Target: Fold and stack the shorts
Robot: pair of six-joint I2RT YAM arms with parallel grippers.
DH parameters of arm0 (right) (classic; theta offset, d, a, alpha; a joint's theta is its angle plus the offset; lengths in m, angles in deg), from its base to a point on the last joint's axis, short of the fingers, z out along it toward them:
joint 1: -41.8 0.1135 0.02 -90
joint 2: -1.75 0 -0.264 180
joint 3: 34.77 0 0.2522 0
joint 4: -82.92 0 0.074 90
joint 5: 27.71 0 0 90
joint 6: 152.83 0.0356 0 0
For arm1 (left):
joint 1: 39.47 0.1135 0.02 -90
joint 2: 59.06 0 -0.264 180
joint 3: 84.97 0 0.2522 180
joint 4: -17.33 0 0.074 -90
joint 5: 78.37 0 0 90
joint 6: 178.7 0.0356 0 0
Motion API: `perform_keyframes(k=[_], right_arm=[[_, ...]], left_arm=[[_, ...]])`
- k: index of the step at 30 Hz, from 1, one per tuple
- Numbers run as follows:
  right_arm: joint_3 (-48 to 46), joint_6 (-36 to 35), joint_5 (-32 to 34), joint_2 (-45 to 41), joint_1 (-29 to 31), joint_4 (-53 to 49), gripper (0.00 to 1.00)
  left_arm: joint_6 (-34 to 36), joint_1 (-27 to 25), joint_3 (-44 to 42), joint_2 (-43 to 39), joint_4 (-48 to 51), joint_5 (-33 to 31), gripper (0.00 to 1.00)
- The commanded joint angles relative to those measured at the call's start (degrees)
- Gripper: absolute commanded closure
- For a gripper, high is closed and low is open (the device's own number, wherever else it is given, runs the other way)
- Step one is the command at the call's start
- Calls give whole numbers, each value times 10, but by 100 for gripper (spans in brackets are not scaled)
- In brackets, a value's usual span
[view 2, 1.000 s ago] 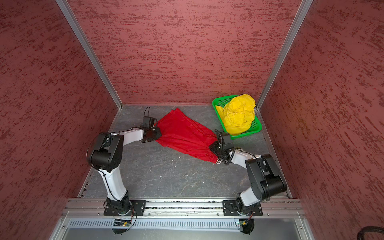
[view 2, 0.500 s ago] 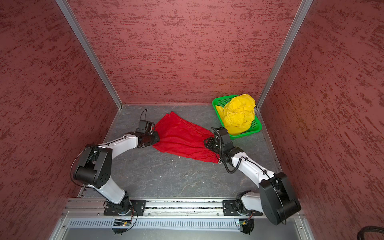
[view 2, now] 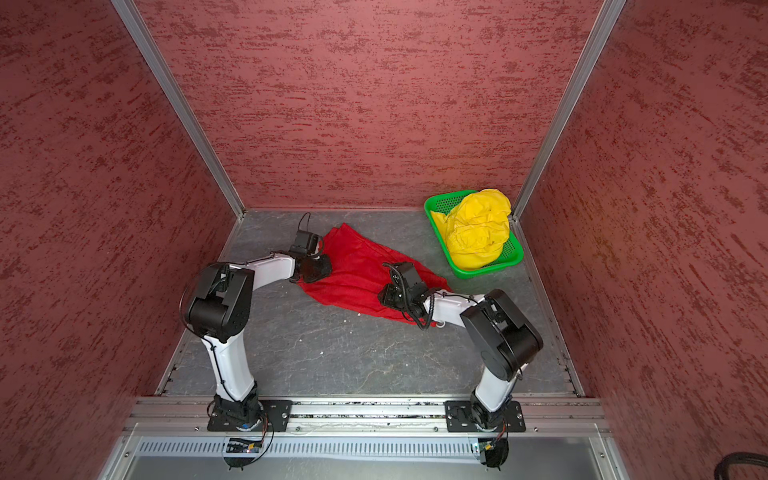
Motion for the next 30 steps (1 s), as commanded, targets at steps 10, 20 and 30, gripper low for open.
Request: perform_keyframes(k=[10, 20, 30], right_arm=[[-199, 19, -47, -82, 16, 21, 56], [-158, -50, -62, -270, 5, -98, 53], [-153, -76, -128, -322, -151, -143, 53]], left_arm=[[-67, -10, -231, -159, -6, -17, 94], [-31, -7, -237, -348, 49, 10, 60], [195, 92, -11, -172, 125, 137, 50]])
